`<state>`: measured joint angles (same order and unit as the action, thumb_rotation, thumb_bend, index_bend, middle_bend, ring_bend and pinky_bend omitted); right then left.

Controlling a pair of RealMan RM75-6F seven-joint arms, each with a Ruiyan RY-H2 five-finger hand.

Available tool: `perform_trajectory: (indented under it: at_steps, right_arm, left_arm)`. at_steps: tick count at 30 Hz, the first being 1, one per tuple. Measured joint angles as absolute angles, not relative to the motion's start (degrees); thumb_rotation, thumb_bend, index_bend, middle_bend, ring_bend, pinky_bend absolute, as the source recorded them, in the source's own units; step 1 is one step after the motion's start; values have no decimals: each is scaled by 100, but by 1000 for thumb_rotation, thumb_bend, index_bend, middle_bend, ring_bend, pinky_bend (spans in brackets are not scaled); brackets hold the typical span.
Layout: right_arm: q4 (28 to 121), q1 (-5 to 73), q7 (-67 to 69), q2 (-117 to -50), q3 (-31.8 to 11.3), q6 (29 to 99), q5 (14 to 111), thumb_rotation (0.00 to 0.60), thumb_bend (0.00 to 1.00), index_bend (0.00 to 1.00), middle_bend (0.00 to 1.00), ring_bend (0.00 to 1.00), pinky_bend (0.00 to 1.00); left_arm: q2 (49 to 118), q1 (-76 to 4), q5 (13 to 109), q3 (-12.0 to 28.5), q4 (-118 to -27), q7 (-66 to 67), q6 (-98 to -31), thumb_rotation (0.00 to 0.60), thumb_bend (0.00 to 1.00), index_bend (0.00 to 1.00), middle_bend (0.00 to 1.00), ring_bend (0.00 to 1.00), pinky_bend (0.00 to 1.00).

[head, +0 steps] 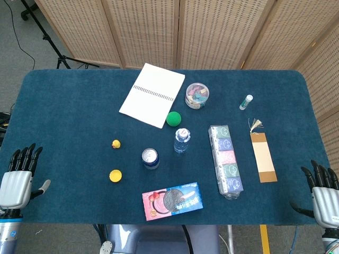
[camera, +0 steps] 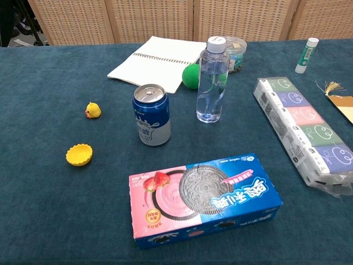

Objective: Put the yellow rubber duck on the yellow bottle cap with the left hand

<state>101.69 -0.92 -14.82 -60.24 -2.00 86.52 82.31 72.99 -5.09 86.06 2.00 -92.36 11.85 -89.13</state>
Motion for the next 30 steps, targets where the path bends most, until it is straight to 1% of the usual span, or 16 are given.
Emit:
perform_trajectory:
  at_steps: [22, 30]
  right_arm:
    - [10162, -133, -1481, -6016, -239, 8745, 8201, 600, 0, 118, 0, 0, 0]
    - [10140, -180, -1259, -5941, -303, 8826, 8128, 600, 0, 118, 0, 0, 0]
  left_arm:
    - [7289, -508, 8608, 235, -9219, 1165, -8814, 600, 215, 51, 0, 0, 0]
    - [7306, -507, 8582, 251, -9213, 1180, -8790, 600, 215, 50, 0, 0, 0]
